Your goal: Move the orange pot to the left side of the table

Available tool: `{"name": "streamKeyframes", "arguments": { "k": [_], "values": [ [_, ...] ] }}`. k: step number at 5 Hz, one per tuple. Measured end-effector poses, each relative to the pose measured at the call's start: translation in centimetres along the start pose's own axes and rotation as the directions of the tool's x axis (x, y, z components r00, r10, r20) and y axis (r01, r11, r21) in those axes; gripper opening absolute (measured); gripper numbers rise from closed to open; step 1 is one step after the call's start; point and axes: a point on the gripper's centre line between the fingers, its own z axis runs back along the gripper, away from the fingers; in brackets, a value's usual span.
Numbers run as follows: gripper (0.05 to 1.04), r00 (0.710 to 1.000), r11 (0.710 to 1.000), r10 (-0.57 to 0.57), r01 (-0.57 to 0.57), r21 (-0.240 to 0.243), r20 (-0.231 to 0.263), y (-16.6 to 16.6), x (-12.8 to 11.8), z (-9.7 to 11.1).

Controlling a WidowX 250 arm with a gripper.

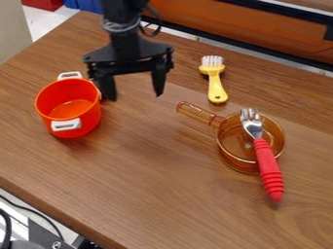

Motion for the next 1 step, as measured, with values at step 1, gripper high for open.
{"name": "streamKeyframes", "arguments": {
  "k": [1],
  "values": [
    [0.998,1.0,1.0,0.023,-0.023,0.003,0.013,-2.08,1.94,-0.48]
  ]
}}
